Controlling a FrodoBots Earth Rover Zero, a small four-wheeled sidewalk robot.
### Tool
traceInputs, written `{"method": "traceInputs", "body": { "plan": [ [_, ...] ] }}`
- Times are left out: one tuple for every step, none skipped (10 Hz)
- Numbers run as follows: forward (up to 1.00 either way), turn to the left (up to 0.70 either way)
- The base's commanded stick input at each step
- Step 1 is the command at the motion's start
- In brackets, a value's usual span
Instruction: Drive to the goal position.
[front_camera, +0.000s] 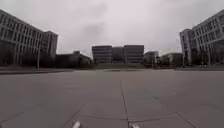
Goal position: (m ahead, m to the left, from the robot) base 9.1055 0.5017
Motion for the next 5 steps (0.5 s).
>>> {"method": "traceInputs", "body": {
  "plan": [
    [0.70,0.00],
    [0.70,-0.01],
    [0.70,0.00],
    [0.70,0.00],
    [0.70,-0.01]
  ]
}}
